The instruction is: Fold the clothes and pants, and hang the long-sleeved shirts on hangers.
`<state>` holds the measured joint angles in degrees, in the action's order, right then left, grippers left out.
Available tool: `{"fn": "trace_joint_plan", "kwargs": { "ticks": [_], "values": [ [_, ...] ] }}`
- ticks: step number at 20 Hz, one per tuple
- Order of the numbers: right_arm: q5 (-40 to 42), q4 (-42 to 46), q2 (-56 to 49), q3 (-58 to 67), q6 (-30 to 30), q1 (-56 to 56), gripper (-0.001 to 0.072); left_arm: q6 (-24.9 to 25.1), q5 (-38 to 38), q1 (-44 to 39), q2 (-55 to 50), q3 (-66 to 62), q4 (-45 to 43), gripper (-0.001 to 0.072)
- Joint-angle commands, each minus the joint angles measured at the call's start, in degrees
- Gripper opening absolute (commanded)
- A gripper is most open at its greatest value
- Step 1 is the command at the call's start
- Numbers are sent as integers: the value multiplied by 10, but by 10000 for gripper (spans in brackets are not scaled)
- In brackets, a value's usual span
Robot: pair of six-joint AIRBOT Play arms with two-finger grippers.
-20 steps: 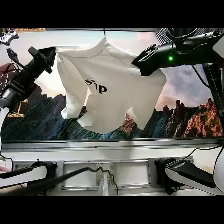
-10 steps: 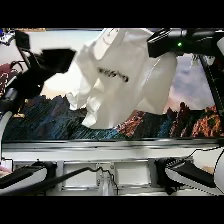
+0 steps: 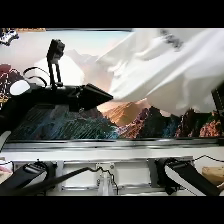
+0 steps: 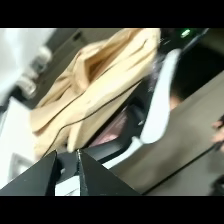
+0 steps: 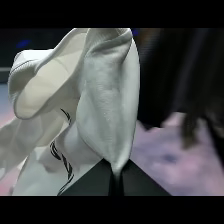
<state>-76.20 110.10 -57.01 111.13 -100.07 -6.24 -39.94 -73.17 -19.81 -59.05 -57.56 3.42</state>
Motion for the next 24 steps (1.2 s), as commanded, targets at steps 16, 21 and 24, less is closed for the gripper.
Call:
{"fn": "trace_joint_plan", "kwargs": {
  "ticks": [16, 21, 24],
  "values": [
    [52, 226, 110, 5, -231, 429, 23, -38, 12, -15, 50, 0, -152, 130],
    [66, 216, 76, 5, -315, 507, 23, -53, 16, -15, 50, 0, -154, 130],
    [99, 210, 59, 9, -349, 552, 23, -67, 16, -15, 50, 0, -155, 146]
  ]
}}
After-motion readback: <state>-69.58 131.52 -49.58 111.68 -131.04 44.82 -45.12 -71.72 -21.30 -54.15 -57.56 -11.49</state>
